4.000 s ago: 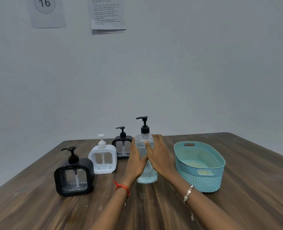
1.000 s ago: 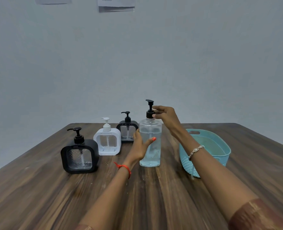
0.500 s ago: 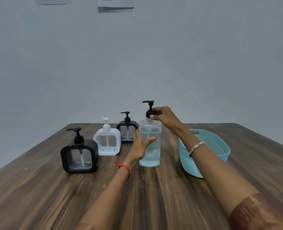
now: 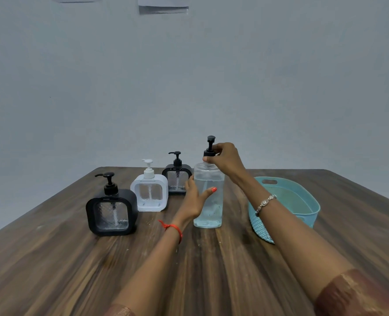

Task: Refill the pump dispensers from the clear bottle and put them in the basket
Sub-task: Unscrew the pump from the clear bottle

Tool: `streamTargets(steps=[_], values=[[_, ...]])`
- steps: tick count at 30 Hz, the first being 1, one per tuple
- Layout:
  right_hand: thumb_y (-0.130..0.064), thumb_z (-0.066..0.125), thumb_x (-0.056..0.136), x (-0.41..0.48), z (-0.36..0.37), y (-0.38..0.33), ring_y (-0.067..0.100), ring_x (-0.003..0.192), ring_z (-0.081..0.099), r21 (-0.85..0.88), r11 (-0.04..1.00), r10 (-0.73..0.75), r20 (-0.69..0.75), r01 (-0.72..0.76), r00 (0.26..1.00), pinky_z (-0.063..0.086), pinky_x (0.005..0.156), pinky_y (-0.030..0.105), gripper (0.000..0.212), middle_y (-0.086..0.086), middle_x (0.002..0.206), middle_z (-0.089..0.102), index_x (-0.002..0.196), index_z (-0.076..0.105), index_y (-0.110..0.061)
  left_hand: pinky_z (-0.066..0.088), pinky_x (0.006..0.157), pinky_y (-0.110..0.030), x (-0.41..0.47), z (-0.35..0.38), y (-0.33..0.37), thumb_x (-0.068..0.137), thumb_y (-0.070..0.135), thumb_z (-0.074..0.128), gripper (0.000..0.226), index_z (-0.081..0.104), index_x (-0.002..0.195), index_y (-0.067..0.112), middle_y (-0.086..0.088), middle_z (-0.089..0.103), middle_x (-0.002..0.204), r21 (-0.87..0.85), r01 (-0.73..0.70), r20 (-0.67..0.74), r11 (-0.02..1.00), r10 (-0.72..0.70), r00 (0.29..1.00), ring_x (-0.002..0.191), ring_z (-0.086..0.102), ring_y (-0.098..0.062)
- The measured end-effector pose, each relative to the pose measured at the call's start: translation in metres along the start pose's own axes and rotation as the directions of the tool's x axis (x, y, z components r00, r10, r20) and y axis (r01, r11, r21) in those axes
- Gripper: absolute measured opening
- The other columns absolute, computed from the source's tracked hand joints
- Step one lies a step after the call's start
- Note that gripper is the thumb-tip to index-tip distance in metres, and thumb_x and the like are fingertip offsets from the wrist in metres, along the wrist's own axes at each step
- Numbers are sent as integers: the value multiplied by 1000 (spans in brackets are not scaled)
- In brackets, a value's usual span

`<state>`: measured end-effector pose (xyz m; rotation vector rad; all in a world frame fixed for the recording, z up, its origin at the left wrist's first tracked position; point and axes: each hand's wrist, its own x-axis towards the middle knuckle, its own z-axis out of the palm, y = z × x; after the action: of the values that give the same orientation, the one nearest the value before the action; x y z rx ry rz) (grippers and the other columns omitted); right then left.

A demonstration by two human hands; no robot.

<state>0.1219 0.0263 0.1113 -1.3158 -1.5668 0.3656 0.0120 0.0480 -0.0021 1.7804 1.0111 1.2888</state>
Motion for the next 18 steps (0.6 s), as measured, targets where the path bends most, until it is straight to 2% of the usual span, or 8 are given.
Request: streamTargets(steps=[3,5,7,9,11,13,16,18], values=[[0,68,77,0,-7,-1,24,104,61,76,997,6,60,-10,998,45,92,29,34,16,111,66,111,63,1,33,113,-40,-1,0,2,78,52,63,79,28,142,23,-6,36,141,0,-26,18,1000,26,999,132,37,-16],[3,65,78,-1,-7,-2,25,107,61,122,992,14,80,-23,997,45,94,30,34,17,112,65,112,62,3,35,112,-41,-1,0,1,77,53,64,79,28,141,23,-6,36,140,-9,-20,19,1000,20,1000,131,39,-16],[-6,69,77,-2,-4,-2,25,105,61,94,995,16,69,-22,998,46,96,36,31,13,107,67,107,64,-1,35,112,-43,-1,0,0,77,52,64,79,27,141,23,-6,35,140,-15,-5,20,1000,6,1000,130,39,-17],[-23,76,73,-2,1,-1,23,99,61,-34,999,25,37,-23,999,44,92,41,31,8,99,69,96,67,-5,33,113,-43,-1,0,0,84,44,63,73,26,142,22,-6,34,140,-14,-11,19,1000,11,1000,131,38,-17],[-31,79,69,-2,4,-1,25,94,61,-120,992,43,-8,-44,999,44,89,45,32,5,87,68,86,67,-7,32,113,-40,-1,0,0,87,38,62,69,26,143,21,-6,33,140,-17,-15,15,1000,15,1000,132,36,-17],[-27,78,71,-3,3,-3,26,93,63,-94,994,45,-15,-46,999,45,91,48,28,7,85,69,85,68,-6,32,112,-37,-1,0,0,86,41,63,71,26,143,22,-6,33,140,-13,-21,22,1000,21,1000,132,36,-16],[-13,72,76,-2,-1,-4,24,99,61,-45,998,39,23,-38,999,41,97,49,20,9,100,70,94,69,-6,35,112,-40,-1,0,0,75,56,64,83,27,142,24,-5,35,140,-26,2,23,1000,-1,1000,131,39,-17],[-7,70,76,-2,-3,-4,23,102,60,-21,1000,18,29,-18,999,40,99,49,22,7,104,69,98,69,-8,33,112,-37,-1,0,0,81,48,65,77,26,143,22,-5,33,141,-27,1,23,1000,0,1000,132,37,-17]])
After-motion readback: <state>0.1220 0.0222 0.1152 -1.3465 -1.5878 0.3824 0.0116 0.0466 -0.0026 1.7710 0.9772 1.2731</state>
